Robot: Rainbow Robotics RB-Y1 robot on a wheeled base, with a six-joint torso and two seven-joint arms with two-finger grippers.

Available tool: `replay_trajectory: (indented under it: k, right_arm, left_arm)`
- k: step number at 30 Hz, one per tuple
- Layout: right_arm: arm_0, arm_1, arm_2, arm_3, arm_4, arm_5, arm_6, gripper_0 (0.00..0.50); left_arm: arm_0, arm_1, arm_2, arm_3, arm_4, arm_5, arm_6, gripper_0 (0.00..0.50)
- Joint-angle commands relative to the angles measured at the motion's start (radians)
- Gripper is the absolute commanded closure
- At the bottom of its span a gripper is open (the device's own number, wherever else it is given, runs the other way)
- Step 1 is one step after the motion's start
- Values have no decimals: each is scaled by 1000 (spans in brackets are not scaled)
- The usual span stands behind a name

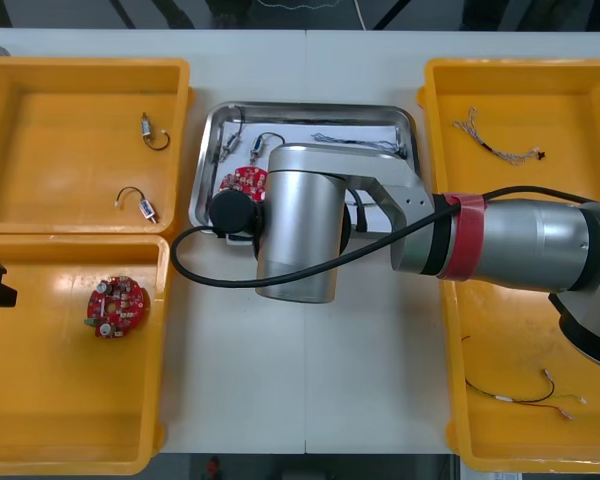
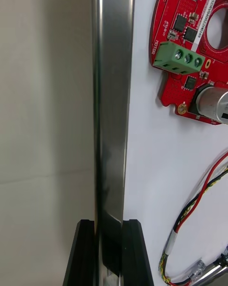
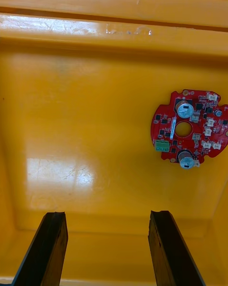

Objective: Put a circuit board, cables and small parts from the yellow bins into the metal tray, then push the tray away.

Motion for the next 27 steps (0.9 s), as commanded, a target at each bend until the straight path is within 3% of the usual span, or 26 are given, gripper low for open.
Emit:
replay_trajectory:
  k: [1, 21, 27]
  right_arm:
    - [-69, 14, -32, 34, 5, -30, 43, 500]
    - [-111, 42, -33, 196, 31, -138, 101, 500]
    - [-130, 46, -33, 276, 11, -233, 118, 500]
  left_arm:
    - [19, 43, 31, -27, 7, -10, -65, 0]
    - [19, 43, 31, -27, 7, -10, -65, 0]
    - [19, 43, 31, -27, 7, -10, -65, 0]
